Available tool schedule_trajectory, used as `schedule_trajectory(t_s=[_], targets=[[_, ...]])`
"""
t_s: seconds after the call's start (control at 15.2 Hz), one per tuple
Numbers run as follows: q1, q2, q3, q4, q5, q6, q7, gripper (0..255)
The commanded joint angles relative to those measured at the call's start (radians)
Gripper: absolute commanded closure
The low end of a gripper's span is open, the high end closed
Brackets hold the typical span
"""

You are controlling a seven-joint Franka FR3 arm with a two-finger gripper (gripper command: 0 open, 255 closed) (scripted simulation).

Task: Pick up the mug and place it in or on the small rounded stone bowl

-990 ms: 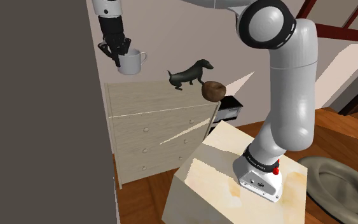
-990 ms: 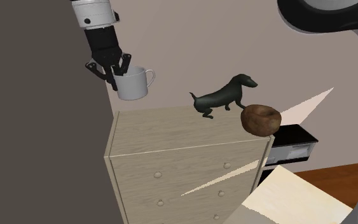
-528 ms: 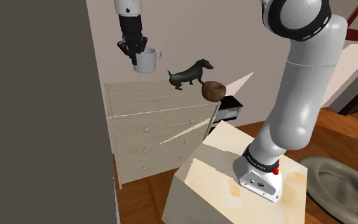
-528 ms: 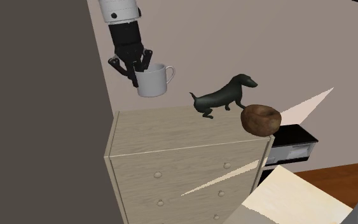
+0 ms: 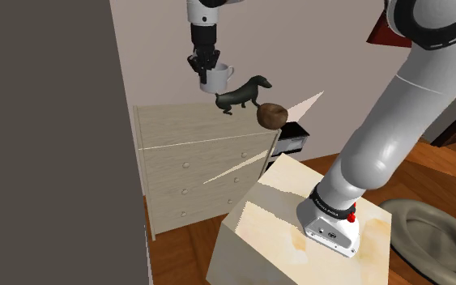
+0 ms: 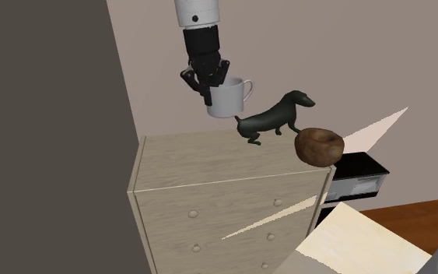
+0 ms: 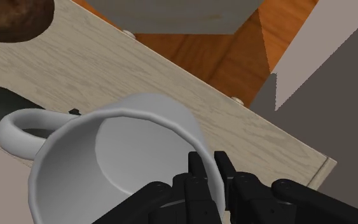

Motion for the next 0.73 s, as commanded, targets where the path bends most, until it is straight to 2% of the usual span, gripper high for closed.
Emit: schedule_trajectory(t_s=[0.0,0.66], targets=[[-0.019,-0.065,-0.019,-0.075,0.007,0.013,-0.04,255],[-0.103,-0.324,-0.141,-0.344,-0.011,0.038,-0.242,255]])
